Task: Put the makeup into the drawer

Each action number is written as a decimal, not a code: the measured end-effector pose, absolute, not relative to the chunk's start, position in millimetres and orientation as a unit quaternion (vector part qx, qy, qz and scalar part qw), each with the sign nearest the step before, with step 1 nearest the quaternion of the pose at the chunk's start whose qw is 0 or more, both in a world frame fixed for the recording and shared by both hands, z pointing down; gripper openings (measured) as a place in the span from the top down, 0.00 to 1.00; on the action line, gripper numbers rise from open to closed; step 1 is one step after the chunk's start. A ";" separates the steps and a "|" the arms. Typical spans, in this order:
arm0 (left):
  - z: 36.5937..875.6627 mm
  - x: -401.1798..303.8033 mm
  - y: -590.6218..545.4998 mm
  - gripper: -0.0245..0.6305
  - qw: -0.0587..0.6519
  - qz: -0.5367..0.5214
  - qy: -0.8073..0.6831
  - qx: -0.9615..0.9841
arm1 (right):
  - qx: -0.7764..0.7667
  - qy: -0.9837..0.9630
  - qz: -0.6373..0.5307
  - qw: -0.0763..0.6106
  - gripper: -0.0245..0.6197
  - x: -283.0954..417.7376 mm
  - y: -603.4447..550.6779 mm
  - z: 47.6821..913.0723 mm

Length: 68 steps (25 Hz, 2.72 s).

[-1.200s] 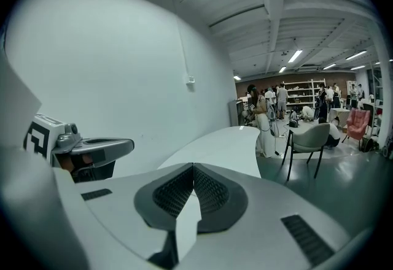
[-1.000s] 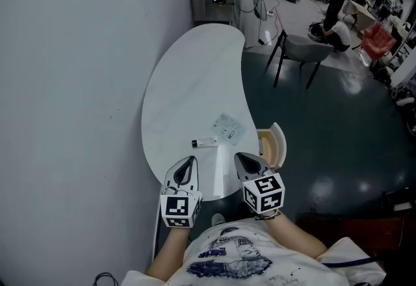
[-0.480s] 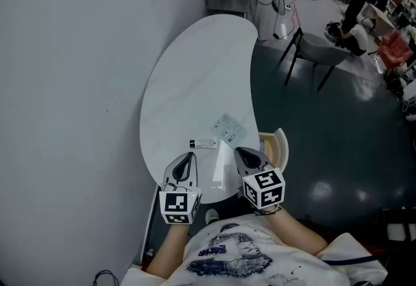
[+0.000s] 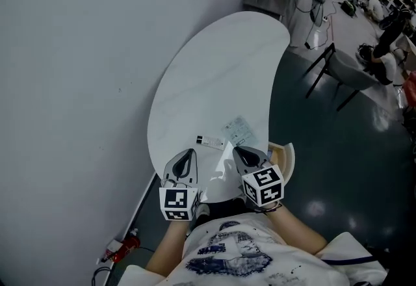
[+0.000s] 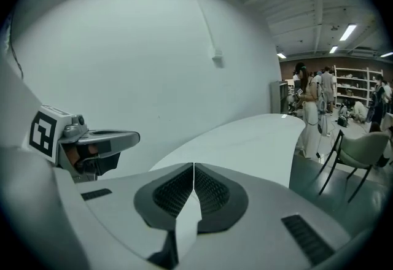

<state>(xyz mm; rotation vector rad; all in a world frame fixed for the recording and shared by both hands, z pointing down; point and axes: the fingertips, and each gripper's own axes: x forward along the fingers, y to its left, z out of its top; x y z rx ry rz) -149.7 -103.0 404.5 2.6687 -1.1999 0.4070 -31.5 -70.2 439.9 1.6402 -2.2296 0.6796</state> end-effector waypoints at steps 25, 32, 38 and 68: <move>427.0 -150.8 -89.2 0.89 0.115 0.151 -0.527 0.829 | 0.418 -0.856 0.222 0.208 0.93 -34.6 -92.8 486.3; 428.3 -151.6 -91.2 0.89 0.112 0.154 -0.528 0.827 | 0.399 -0.862 0.221 0.221 0.85 -45.4 -92.8 495.8; 432.4 -155.7 -94.9 0.89 0.117 0.152 -0.527 0.828 | 0.386 -0.865 0.223 0.229 0.77 -56.6 -95.1 506.7; 493.8 -177.2 -158.5 0.89 0.175 0.178 -0.516 0.819 | 0.313 -0.865 0.217 0.325 0.57 -97.6 -150.8 579.6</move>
